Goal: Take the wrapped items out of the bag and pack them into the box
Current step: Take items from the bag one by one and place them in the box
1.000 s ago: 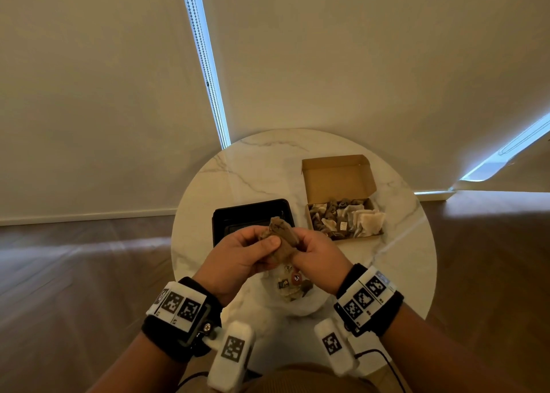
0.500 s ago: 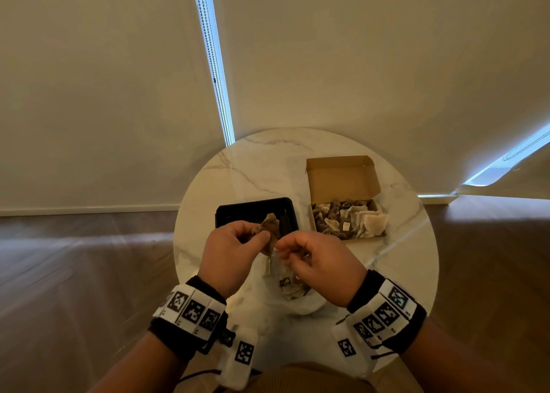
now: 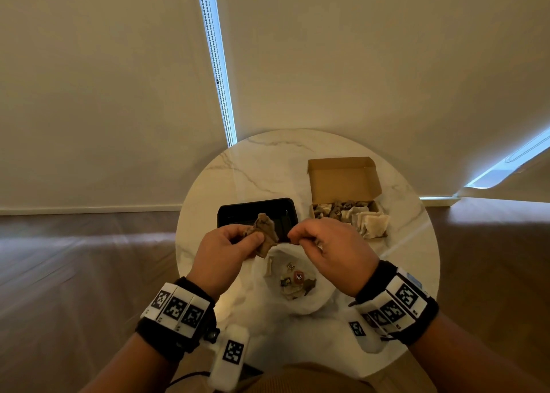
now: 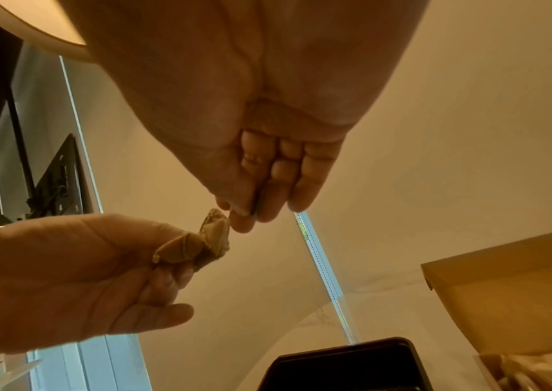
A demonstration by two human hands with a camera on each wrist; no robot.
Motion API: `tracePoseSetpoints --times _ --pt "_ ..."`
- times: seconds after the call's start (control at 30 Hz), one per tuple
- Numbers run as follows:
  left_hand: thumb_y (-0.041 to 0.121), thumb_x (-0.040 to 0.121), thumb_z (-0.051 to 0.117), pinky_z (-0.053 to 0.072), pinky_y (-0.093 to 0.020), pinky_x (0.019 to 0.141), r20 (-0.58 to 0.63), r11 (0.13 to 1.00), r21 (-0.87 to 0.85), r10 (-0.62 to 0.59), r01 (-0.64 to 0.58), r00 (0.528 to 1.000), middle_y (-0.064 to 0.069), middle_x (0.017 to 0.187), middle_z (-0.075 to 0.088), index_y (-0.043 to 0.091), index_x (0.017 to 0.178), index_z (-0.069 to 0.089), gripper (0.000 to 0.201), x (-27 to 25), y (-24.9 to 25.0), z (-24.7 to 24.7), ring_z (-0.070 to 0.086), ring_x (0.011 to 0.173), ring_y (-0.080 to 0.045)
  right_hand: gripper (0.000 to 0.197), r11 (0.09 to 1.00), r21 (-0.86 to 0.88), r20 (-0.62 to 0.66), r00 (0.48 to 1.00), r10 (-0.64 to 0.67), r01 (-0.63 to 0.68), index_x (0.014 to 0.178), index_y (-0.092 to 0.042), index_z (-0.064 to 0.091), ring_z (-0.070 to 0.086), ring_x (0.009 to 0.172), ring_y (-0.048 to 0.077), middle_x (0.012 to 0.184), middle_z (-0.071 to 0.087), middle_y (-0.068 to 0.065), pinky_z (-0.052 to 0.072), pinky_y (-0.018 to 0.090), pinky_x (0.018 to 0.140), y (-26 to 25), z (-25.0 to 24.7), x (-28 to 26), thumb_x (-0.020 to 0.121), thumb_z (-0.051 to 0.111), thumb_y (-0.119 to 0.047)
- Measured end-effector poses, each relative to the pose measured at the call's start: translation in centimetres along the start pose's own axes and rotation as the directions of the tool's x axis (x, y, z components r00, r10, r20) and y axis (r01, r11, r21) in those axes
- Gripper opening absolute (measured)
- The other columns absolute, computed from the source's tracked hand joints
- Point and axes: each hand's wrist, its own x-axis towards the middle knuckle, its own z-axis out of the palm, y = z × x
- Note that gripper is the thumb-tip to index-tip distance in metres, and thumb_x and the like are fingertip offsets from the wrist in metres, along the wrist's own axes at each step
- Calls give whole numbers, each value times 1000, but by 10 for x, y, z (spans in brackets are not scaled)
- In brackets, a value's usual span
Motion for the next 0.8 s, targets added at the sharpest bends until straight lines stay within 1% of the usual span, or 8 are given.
tracePoseSetpoints --times 0.1,0.17,0.27,0.37,0.5,0.53,0.7,0.8 --pt "11 94 71 59 -52 94 10 1000 11 6 -6 1000 -8 86 80 14 88 80 11 -2 0 -2 76 88 -30 21 997 81 -15 1000 18 -17 115 -29 69 64 99 -4 105 70 -20 49 10 84 -5 -4 1 100 60 -18" --pt "9 94 71 59 -53 93 27 999 25 24 -24 999 -8 84 80 16 82 81 17 -3 0 0 76 87 -32 23 991 130 -25 1000 18 -14 117 -30 67 63 98 -4 109 65 -20 48 7 84 -10 -5 2 98 64 -17" --pt "8 93 71 59 -55 91 47 998 39 42 -44 998 -8 83 80 17 81 81 18 -4 -1 5 76 85 -32 25 979 202 -32 999 18 -11 112 -31 66 64 94 1 111 58 -19 50 13 85 -16 -4 6 94 68 -14" --pt "10 93 73 59 -56 90 94 996 58 61 -66 994 -8 84 80 16 87 81 11 -5 -2 9 76 84 -31 25 964 267 -52 998 36 -21 109 -31 67 64 96 1 107 61 -18 54 17 85 -17 -2 9 93 69 -11" --pt "11 94 72 60 -51 91 146 997 40 66 -73 987 -7 88 80 13 95 81 9 -8 1 11 75 86 -30 24 904 422 -77 990 116 -73 105 -31 67 70 95 8 100 70 -12 61 35 85 -14 3 11 93 70 -11" --pt "11 94 72 60 -49 91 155 998 21 61 -65 986 -8 89 80 11 96 80 9 -9 2 11 76 87 -29 24 888 452 -84 987 139 -87 103 -32 67 71 94 9 98 71 -11 61 37 84 -14 5 11 93 70 -11" --pt "9 94 71 60 -46 93 189 997 -80 25 -10 982 -13 94 79 5 101 78 11 -11 0 14 75 90 -28 24 848 521 -152 967 205 -98 98 -33 68 71 88 13 93 71 -10 62 42 80 -14 13 9 92 71 -10" --pt "9 94 70 60 -43 94 219 993 -114 14 11 976 -14 96 79 4 102 78 12 -11 -1 17 75 90 -26 25 839 539 -192 959 206 -73 98 -31 69 71 90 13 93 71 -11 62 40 81 -16 17 6 91 72 -8"
